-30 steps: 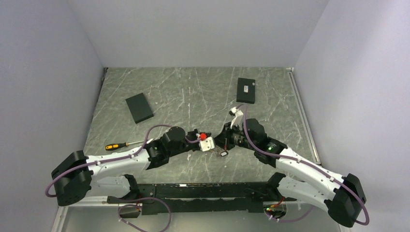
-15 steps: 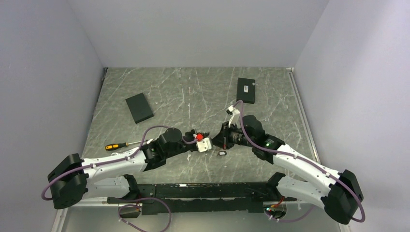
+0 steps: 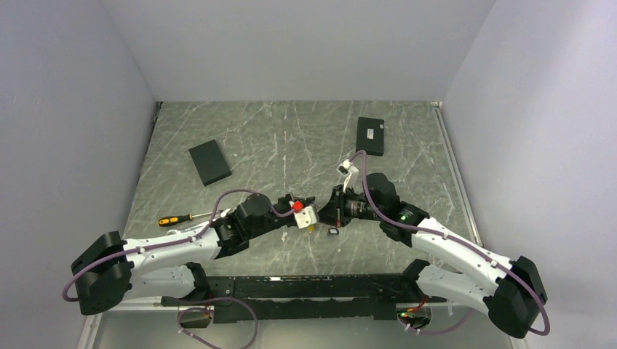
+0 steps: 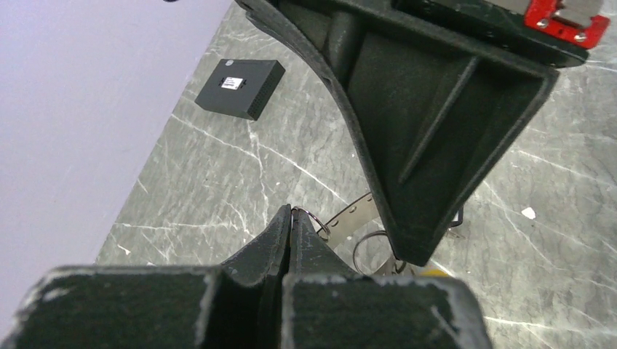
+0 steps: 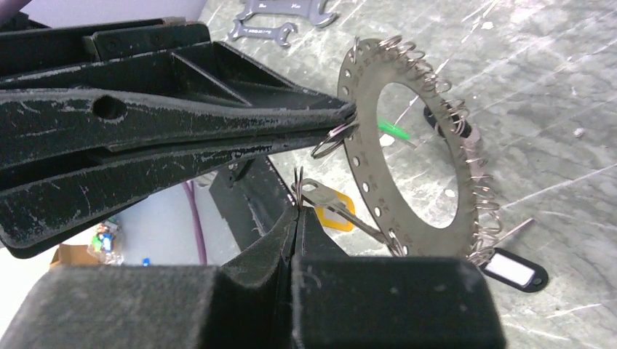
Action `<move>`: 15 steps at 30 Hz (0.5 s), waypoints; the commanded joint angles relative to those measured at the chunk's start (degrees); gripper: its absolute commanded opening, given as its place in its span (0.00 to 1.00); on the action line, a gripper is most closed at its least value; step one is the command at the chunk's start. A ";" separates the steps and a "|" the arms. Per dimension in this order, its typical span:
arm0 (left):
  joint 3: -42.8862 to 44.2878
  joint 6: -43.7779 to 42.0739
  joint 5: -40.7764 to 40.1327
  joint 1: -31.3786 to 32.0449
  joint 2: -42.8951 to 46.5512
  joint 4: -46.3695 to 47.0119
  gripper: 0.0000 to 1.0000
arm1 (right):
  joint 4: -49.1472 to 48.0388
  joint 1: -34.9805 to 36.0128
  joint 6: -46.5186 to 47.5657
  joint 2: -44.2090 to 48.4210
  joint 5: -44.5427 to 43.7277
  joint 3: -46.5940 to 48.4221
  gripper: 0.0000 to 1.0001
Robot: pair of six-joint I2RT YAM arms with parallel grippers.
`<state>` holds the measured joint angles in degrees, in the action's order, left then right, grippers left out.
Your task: Put the keys on the keyring
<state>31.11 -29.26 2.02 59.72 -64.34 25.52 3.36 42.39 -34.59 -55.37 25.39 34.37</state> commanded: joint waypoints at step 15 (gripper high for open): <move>-2.29 0.53 0.39 0.22 5.22 7.56 0.00 | -4.93 -7.33 -4.96 2.37 5.01 -1.15 0.00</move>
<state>29.76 -29.08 1.65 59.72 -62.37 26.92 1.02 36.27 -38.30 -52.86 28.12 32.91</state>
